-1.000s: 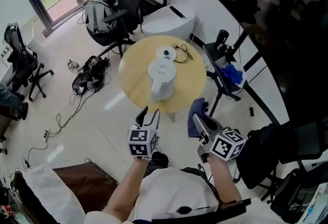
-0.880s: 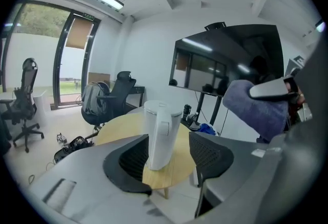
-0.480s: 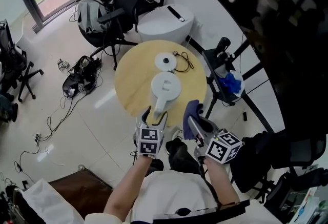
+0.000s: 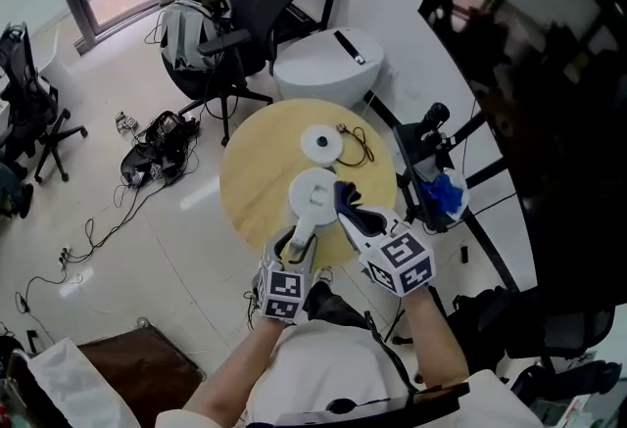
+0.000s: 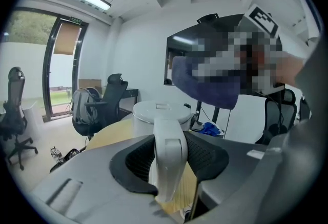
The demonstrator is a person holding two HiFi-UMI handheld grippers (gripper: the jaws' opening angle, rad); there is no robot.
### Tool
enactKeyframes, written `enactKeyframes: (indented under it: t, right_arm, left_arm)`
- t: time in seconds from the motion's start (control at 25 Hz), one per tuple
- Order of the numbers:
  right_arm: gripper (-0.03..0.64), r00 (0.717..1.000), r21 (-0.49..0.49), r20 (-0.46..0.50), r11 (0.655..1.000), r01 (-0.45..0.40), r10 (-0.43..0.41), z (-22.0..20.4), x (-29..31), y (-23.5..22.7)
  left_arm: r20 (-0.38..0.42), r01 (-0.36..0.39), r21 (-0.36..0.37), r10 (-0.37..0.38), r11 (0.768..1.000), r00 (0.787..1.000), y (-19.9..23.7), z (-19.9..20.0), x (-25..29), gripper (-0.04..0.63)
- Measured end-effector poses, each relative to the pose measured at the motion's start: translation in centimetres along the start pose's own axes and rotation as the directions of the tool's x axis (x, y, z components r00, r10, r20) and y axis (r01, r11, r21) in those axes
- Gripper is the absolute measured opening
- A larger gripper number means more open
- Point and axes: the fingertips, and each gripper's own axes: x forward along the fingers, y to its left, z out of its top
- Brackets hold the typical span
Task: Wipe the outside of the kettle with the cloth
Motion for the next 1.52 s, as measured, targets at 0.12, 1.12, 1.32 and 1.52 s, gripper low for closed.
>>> enactKeyframes:
  t: [0.12,1.12,1.32,1.52]
  right_arm:
    - [0.066,0.994,-0.102,-0.097,0.993,-0.052,0.042,-0.7,2.4,-0.6]
    - [0.067,0.884,-0.242,-0.363,0.886,-0.396,0.296,0.6,11.2,4.4]
    - [0.067,0.93,-0.16,-0.301,0.95,-0.269,0.212,0.8,12.1,-1.4]
    - [0.067,0.949,-0.087,-0.283,0.982,-0.168,0.137,-0.9,9.5,-5.1]
  left_arm:
    - [0.023,-0.011,-0.005,0.011,1.0,1.0,-0.1,0.1,0.0,0.17]
    - [0.034,0.041,0.006,-0.041,0.999,0.999,0.5,0.3,-0.3,0.169]
    - [0.038,0.049,-0.009,-0.049,0.999,0.998,0.6,0.1,-0.3,0.169]
    - [0.027,0.07,-0.016,-0.069,0.997,0.997,1.0,0.2,-0.2,0.17]
